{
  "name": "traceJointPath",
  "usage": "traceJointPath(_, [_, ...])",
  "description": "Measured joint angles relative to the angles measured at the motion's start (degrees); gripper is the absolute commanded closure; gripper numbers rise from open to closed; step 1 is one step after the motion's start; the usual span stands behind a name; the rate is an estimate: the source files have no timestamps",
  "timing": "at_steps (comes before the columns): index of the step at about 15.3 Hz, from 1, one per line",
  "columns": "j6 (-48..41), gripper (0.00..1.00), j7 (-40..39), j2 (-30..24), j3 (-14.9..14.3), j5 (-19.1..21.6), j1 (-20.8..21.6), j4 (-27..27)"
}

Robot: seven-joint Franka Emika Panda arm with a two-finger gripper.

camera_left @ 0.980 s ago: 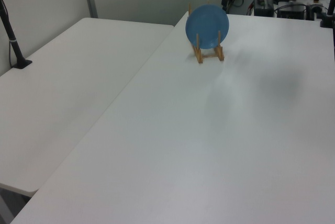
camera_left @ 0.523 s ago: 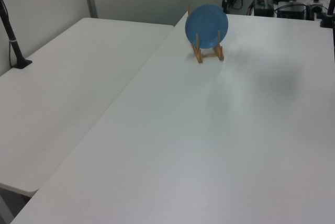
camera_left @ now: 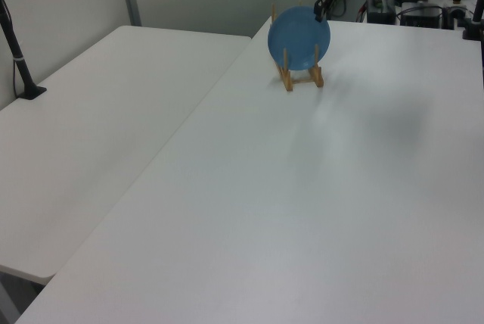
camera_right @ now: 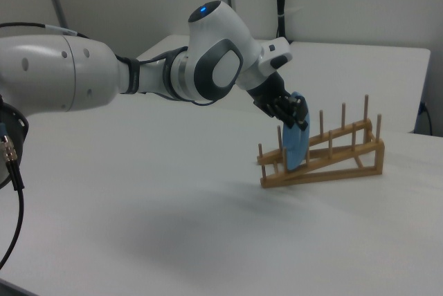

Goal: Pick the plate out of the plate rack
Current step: 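Close the gripper on the rim of the blue plate, then lift the blue plate up and out of the rack slots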

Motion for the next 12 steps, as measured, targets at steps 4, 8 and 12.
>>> traceJointPath(4, [0.0, 0.76, 0.0, 1.1, 0.0, 0.0, -0.2, 0.0])
traceJointPath(8, [0.0, 0.99, -0.6, 1.2, -0.3, 0.0, -0.3, 0.0])
traceJointPath(12, [0.0, 1.00, -2.3, 1.2, -0.6, -0.1, -0.7, 0.7])
